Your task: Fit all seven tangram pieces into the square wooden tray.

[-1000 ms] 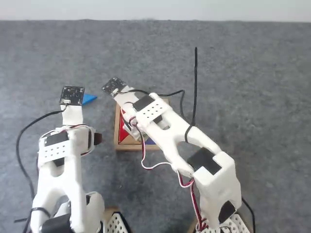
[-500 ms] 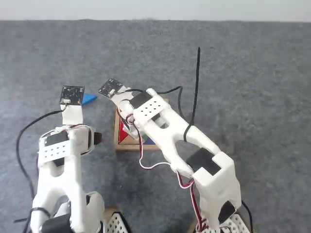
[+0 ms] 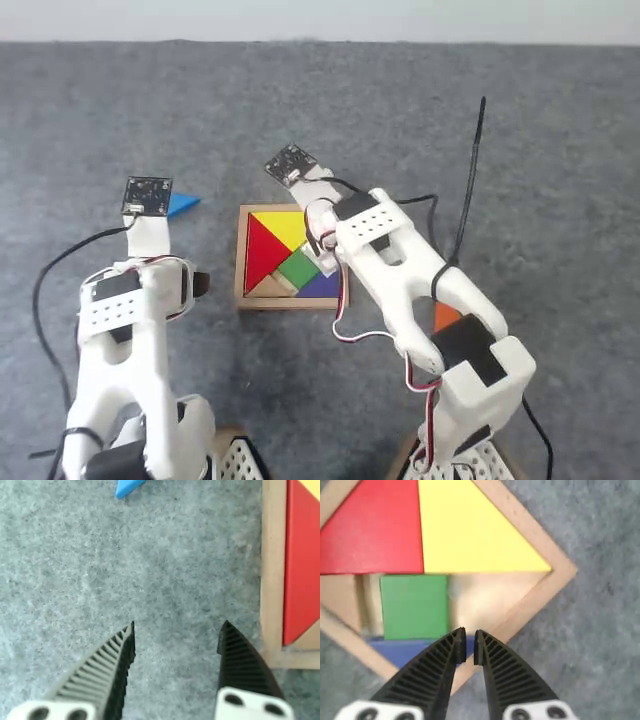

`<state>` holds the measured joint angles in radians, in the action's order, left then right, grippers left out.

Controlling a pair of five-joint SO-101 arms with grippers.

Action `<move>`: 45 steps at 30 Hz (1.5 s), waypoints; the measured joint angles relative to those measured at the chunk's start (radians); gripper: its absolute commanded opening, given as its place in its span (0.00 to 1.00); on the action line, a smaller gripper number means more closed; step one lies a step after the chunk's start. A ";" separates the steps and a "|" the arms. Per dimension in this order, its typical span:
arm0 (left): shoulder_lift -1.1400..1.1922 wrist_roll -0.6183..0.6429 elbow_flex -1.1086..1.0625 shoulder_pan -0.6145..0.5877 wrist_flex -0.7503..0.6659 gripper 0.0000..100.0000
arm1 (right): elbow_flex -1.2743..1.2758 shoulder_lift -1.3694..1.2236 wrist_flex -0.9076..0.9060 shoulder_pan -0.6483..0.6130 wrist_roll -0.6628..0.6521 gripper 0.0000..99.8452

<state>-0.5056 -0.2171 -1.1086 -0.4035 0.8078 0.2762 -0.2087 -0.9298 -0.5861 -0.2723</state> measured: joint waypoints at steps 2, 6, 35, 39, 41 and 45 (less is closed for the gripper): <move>0.000 0.000 0.000 0.000 0.000 0.26 | 0.000 -0.003 0.032 0.000 -0.011 0.03; 0.000 0.002 0.000 0.000 0.000 0.26 | -0.002 -0.074 0.066 0.000 -0.020 0.03; 0.000 0.707 0.267 0.026 0.138 0.26 | 0.278 0.247 0.130 0.083 -0.127 0.03; 0.104 0.755 0.396 0.091 0.138 0.26 | 0.347 0.264 0.172 0.083 -0.127 0.03; 0.219 0.746 0.477 0.101 0.138 0.26 | 0.364 0.264 0.178 0.083 -0.127 0.03; 0.511 0.684 0.660 0.075 0.169 0.26 | 0.370 0.269 0.178 0.083 -0.123 0.03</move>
<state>0.0054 0.4672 -0.4488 -0.3284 0.9766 0.6460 0.0598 -0.7518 -0.5033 -0.3951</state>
